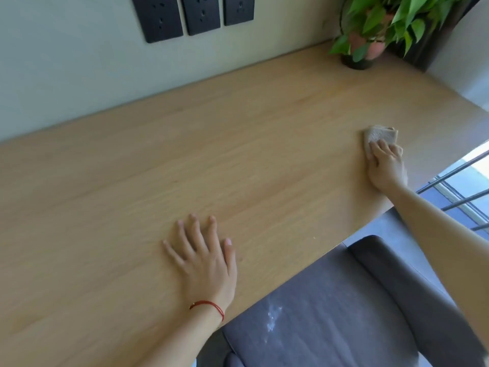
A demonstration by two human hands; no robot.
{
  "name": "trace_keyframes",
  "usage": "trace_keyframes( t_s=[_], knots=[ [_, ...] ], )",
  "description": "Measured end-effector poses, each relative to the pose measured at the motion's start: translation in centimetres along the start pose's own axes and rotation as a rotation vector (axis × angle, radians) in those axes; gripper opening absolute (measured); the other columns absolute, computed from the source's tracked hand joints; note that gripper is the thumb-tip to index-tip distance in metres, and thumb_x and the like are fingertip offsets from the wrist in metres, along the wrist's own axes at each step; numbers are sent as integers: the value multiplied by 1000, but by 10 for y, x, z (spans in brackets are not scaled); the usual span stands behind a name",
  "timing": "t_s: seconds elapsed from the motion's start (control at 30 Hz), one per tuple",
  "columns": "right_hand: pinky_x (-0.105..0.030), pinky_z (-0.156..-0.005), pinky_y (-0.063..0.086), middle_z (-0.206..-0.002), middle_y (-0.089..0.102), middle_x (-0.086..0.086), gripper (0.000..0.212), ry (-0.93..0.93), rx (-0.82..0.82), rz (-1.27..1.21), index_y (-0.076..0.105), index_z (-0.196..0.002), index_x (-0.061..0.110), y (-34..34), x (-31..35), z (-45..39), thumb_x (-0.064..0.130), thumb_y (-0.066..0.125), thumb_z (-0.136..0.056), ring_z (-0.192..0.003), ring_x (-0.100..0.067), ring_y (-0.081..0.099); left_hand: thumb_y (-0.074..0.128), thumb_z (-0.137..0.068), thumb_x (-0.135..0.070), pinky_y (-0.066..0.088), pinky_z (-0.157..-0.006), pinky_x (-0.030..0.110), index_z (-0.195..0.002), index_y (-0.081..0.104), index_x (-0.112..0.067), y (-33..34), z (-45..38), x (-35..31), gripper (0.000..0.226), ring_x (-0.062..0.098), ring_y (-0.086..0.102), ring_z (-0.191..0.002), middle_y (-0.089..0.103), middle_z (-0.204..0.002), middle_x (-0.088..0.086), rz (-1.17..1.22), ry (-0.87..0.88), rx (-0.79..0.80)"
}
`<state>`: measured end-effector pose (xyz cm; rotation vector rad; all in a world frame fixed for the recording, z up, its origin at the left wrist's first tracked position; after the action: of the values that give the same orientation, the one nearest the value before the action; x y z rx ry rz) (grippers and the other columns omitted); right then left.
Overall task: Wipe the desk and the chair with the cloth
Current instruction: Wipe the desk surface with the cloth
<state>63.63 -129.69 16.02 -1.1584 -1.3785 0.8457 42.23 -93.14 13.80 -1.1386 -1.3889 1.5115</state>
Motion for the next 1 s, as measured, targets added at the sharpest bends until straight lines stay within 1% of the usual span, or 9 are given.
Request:
trace_keyframes(
  t_s=[0.07, 0.1, 0.3, 0.43, 0.5, 0.6, 0.7, 0.87, 1.0],
  knots=[
    [-55, -93, 45, -134, 49, -21, 31, 53, -7, 32, 52, -123, 1, 3, 27, -6, 9, 40, -95, -124, -39, 37, 22, -91, -39, 18, -108, 68, -136, 44, -13, 0, -1, 1, 57, 43, 29, -137, 40, -145, 21, -2, -8, 3],
    [-55, -90, 46, -134, 49, -19, 31, -8, 6, 39, 53, -123, 4, 9, 55, -1, 10, 41, -95, -125, -38, 37, 21, -91, -39, 18, -108, 68, -137, 44, -13, -1, -1, 0, 57, 43, 29, -137, 40, -145, 21, 2, -9, 8],
    [-43, -115, 30, -147, 45, -8, 40, -555, 185, -124, 47, -138, 15, 50, 211, 105, 17, 46, -98, -142, -27, 33, 23, -91, -36, 17, -108, 69, -135, 44, -12, -2, 1, -1, 55, 43, 30, -136, 41, -144, 21, 26, -3, -13],
    [-36, -118, 24, -149, 44, -2, 39, -788, 267, -186, 47, -138, 21, 43, 205, 160, 30, 38, -101, -143, -20, 31, 22, -91, -36, 16, -108, 68, -136, 43, -12, 0, 1, 0, 55, 43, 29, -137, 40, -145, 20, 43, -4, -20],
    [-39, -118, 28, -150, 41, -4, 39, -688, 240, -160, 47, -138, 21, 39, 169, 127, 26, 40, -100, -143, -20, 30, 23, -91, -36, 17, -108, 69, -136, 43, -12, 0, 1, -1, 55, 43, 30, -137, 41, -144, 21, 41, 5, -30],
    [-46, -109, 39, -150, 41, -7, 38, -256, 111, -119, 48, -137, 18, 32, 115, 49, 22, 42, -99, -141, -24, 32, 23, -92, -37, 17, -108, 69, -137, 41, -12, 3, 0, 1, 55, 44, 29, -137, 40, -145, 21, 19, 4, -32],
    [-51, -110, 34, -151, 35, -8, 40, -97, 104, 4, 41, -139, 15, 42, 128, 5, 24, 34, -101, -141, -31, 23, 23, -92, -39, 16, -108, 69, -138, 39, -12, 4, -1, -1, 56, 44, 27, -138, 38, -146, 21, 12, 4, -22],
    [-37, -120, 16, -159, 22, -1, 47, -326, 260, 2, 25, -148, 20, 76, 255, 33, 21, 32, -101, -147, -24, 15, 22, -91, -39, 17, -108, 69, -138, 41, -13, 1, 0, 1, 57, 44, 27, -138, 38, -147, 21, 9, -5, 0],
    [-33, -121, 17, -155, 33, 4, 42, -700, 331, -143, 37, -144, 23, 75, 305, 136, 25, 37, -102, -147, -17, 19, 21, -89, -32, 17, -109, 68, -131, 46, -13, -1, 0, 2, 53, 41, 27, -138, 41, -144, 18, 74, -18, -1]
  ],
)
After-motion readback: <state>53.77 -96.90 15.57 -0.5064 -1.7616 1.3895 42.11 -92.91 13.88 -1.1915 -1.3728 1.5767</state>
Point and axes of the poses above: each hand's wrist, its own z-axis away from the middle knuckle, its own y-axis out of the palm, x = y × z, the point moved 7 cm from there along -z, towards the middle knuckle
